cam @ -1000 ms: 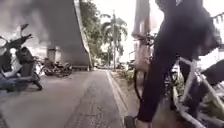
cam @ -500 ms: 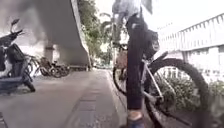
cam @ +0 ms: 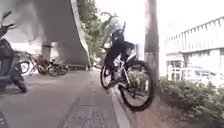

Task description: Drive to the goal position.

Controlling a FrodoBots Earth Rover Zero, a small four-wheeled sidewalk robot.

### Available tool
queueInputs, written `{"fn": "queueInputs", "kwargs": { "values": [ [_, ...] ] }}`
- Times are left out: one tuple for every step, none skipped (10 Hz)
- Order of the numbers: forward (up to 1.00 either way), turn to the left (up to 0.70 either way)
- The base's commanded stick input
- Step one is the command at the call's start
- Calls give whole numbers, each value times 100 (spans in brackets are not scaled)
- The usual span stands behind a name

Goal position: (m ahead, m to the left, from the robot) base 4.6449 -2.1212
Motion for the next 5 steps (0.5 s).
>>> {"fn": "queueInputs", "kwargs": {
  "values": [
    [45,8],
    [45,27],
    [45,27],
    [45,2],
    [45,0]
  ]
}}
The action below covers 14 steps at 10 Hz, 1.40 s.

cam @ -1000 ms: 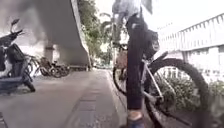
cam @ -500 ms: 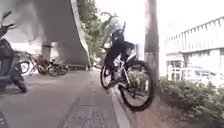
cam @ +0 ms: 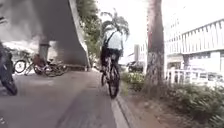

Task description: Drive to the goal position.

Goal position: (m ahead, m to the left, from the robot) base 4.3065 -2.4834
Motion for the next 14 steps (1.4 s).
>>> {"fn": "queueInputs", "kwargs": {
  "values": [
    [45,0],
    [45,0],
    [45,0],
    [45,0],
    [45,0],
    [45,0],
    [45,0],
    [45,0],
    [45,0],
    [45,0],
    [45,0],
    [45,0],
    [45,0],
    [45,0]
  ]
}}
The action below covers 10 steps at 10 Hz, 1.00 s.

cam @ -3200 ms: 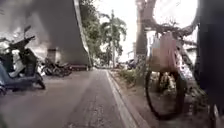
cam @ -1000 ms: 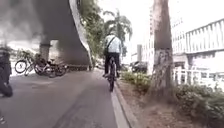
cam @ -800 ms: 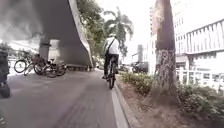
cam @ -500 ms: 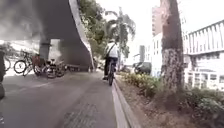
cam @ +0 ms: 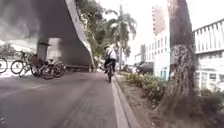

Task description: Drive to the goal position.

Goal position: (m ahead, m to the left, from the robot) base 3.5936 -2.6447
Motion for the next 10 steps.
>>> {"fn": "queueInputs", "kwargs": {
  "values": [
    [45,0],
    [45,0],
    [45,0],
    [45,0],
    [45,0],
    [45,0],
    [45,0],
    [45,0],
    [45,0],
    [45,0]
  ]
}}
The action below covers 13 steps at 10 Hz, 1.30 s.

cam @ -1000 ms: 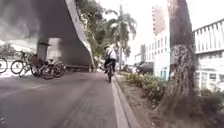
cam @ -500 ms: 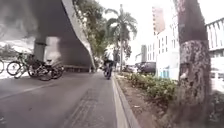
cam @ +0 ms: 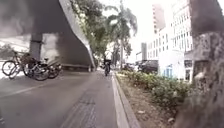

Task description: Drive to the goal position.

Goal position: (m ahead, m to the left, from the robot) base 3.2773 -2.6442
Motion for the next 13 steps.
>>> {"fn": "queueInputs", "kwargs": {
  "values": [
    [45,0],
    [45,0],
    [45,0],
    [45,0],
    [45,0],
    [45,0],
    [45,0],
    [45,0],
    [45,0],
    [45,0],
    [45,0],
    [45,0],
    [45,0]
  ]
}}
